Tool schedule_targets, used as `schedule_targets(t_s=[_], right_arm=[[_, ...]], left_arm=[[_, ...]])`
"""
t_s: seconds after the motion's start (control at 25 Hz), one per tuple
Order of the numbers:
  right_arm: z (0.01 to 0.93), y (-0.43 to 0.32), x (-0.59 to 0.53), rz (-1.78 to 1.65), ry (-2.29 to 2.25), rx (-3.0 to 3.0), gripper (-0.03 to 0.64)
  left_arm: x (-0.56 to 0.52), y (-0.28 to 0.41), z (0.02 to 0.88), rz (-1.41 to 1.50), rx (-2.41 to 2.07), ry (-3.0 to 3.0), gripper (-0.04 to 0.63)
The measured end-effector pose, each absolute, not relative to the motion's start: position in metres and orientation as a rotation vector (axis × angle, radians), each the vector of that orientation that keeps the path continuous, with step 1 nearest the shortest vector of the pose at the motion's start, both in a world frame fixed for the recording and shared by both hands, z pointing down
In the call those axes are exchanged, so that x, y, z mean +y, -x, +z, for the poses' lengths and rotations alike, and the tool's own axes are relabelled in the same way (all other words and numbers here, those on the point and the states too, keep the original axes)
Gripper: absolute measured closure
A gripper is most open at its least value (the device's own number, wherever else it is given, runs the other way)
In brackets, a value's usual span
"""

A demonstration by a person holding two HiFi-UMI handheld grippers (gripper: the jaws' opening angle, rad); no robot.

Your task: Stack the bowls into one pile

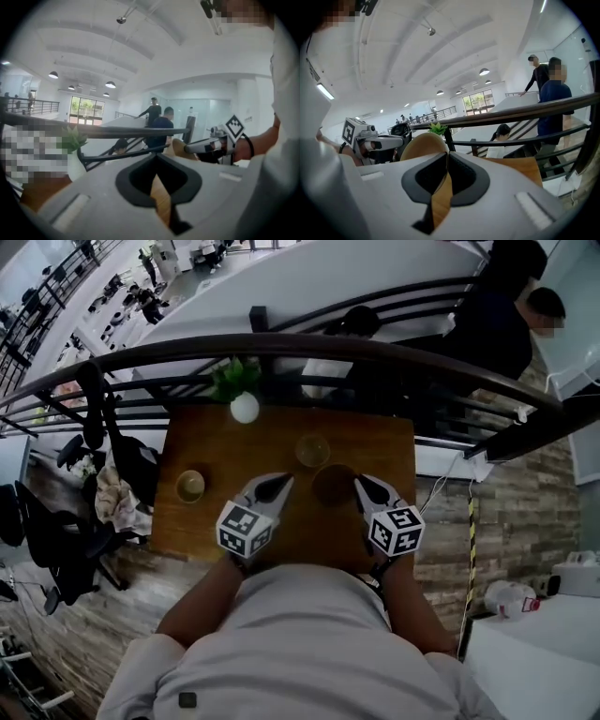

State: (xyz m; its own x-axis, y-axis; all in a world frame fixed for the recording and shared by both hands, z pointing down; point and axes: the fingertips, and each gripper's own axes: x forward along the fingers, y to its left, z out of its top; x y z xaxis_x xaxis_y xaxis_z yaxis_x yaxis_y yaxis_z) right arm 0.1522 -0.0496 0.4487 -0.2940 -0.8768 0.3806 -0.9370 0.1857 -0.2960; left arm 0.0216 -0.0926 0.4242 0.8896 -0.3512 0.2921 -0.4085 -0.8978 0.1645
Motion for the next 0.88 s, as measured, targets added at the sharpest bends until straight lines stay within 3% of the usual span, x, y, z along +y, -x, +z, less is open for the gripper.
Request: schedule_targets(t_s=[0.52,0.88], right_arm=[[0.444,-0.069,-0.052,0.750,-2.007,-2.197,0.594],[0.451,-0.056,-0.057,0.781,-2.014,-2.133,0.594]], left_arm=[[-0.120,0.067,0.414,0.384,-0.392,-2.898,0.591],[-0.132,0.075,0.428,0.376,-0.339,-2.860,0.591]])
